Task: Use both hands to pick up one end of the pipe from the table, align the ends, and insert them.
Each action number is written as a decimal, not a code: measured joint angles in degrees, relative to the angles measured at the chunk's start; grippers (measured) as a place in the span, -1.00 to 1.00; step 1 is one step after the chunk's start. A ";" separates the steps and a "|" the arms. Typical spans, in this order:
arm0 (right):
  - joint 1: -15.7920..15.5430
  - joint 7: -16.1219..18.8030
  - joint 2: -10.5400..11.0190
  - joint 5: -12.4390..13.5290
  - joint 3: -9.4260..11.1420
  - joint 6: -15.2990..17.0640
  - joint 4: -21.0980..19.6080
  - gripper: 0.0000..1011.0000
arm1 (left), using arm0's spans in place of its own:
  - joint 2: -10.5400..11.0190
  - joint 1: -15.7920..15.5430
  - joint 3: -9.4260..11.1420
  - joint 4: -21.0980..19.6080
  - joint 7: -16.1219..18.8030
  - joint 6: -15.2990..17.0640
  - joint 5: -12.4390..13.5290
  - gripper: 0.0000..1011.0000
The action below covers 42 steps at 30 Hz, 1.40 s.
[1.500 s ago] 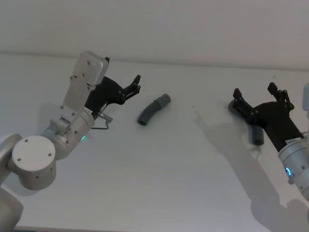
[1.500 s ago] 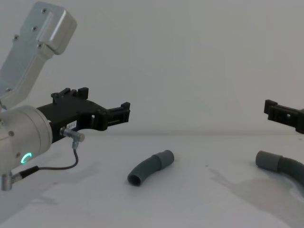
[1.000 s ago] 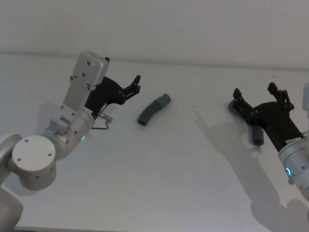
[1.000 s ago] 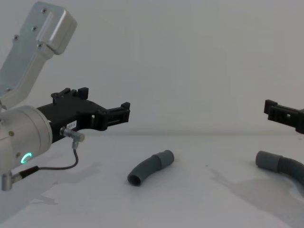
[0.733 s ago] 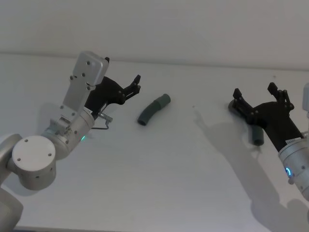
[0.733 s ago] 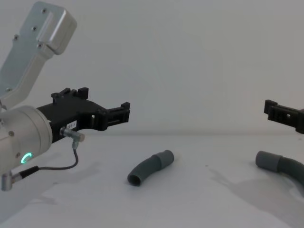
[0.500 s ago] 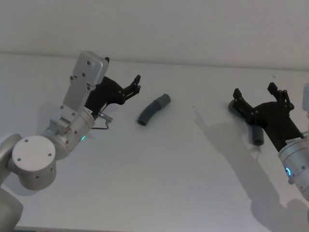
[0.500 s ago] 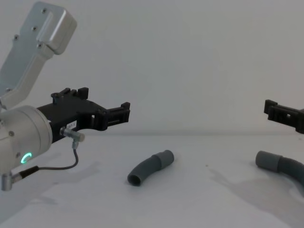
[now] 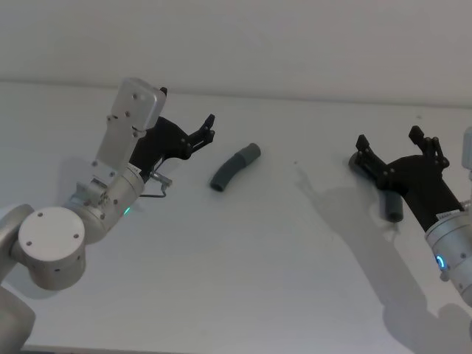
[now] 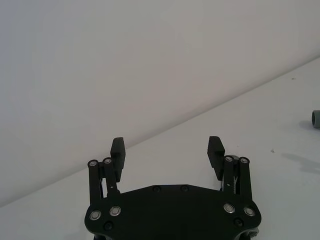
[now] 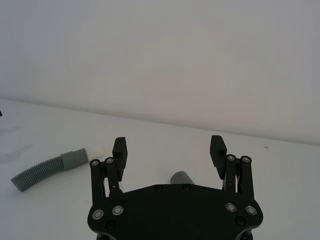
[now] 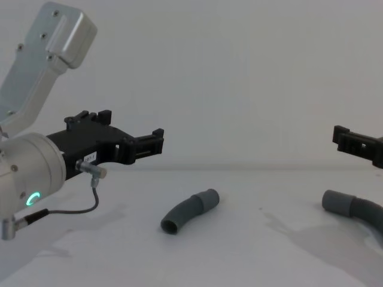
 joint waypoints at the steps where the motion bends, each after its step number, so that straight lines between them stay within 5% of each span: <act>1: 0.00 0.00 0.00 0.00 0.00 0.00 0.00 0.99 | 0.00 0.00 0.00 0.00 0.00 0.00 0.00 0.98; 14: 0.00 0.00 0.00 0.00 0.00 0.00 0.00 0.99 | -0.04 -0.06 0.01 -1.10 -0.32 1.76 -0.05 0.98; 30: 0.00 0.00 0.00 0.00 0.00 0.00 0.00 0.99 | 1.98 -3.10 1.38 -5.60 -8.11 15.04 -3.68 0.98; 42: 0.00 0.00 0.00 0.00 0.00 0.00 0.00 0.99 | 3.88 -10.02 4.51 -3.56 -18.80 25.97 -6.39 0.98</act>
